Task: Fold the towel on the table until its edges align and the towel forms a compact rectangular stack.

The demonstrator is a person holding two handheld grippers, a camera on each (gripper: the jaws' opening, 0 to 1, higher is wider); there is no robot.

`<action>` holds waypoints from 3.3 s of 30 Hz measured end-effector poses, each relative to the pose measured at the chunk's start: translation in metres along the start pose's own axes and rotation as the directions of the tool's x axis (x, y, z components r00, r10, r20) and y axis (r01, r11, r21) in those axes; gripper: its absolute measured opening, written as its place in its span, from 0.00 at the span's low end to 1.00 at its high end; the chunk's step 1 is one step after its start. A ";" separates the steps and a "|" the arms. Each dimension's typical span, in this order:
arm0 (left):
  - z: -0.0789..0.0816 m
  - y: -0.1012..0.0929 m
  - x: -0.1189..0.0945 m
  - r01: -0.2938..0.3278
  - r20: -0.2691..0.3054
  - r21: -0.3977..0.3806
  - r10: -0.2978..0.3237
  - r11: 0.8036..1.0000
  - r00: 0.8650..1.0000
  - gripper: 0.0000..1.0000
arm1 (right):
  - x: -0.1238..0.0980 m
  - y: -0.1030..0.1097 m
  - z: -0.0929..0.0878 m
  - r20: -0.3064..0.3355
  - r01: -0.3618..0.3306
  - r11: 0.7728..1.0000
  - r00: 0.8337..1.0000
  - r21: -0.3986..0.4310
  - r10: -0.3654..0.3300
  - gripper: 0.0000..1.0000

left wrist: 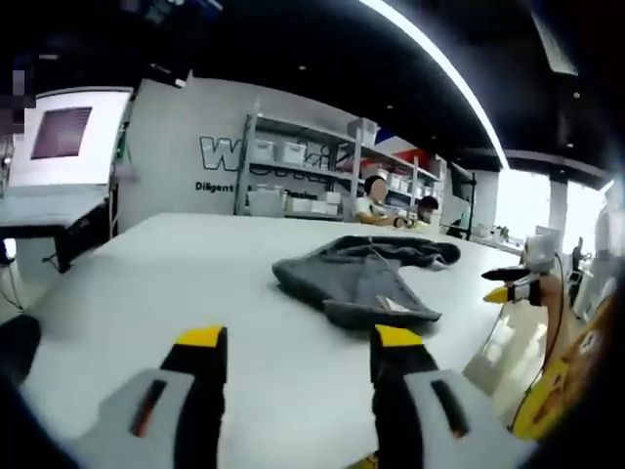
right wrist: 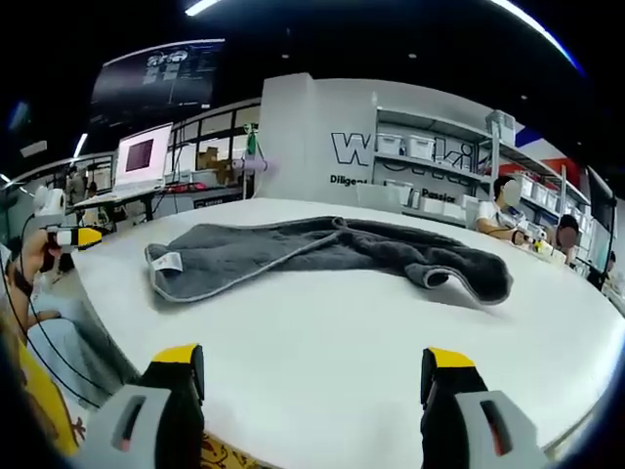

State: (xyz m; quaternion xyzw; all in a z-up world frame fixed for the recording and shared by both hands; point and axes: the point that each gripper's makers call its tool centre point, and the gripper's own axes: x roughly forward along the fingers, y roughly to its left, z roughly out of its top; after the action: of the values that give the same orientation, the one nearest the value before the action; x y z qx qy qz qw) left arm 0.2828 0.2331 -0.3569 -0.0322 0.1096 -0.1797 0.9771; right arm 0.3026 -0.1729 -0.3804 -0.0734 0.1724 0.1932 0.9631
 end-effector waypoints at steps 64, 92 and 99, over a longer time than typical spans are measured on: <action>0.007 -0.030 0.089 0.211 0.016 -0.461 -0.230 0.862 0.973 0.72 | -0.004 -0.010 -0.008 0.002 0.013 0.999 1.000 0.031 -0.013 0.96; -0.020 -0.040 0.127 0.226 -0.160 -0.584 -0.383 0.780 0.910 0.12 | -0.007 -0.016 -0.015 0.010 0.029 0.997 1.000 0.066 -0.030 0.96; -0.023 -0.053 0.124 0.235 -0.168 -0.578 -0.396 0.781 0.903 0.03 | -0.008 -0.019 -0.017 0.010 0.033 0.997 0.999 0.072 -0.034 0.96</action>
State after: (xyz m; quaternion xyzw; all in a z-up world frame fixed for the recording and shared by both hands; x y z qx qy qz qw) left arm 0.3721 0.1391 -0.3994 -0.3010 0.2861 -0.3064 0.8566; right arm 0.2981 -0.1963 -0.3920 -0.0406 0.1725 0.1714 0.9691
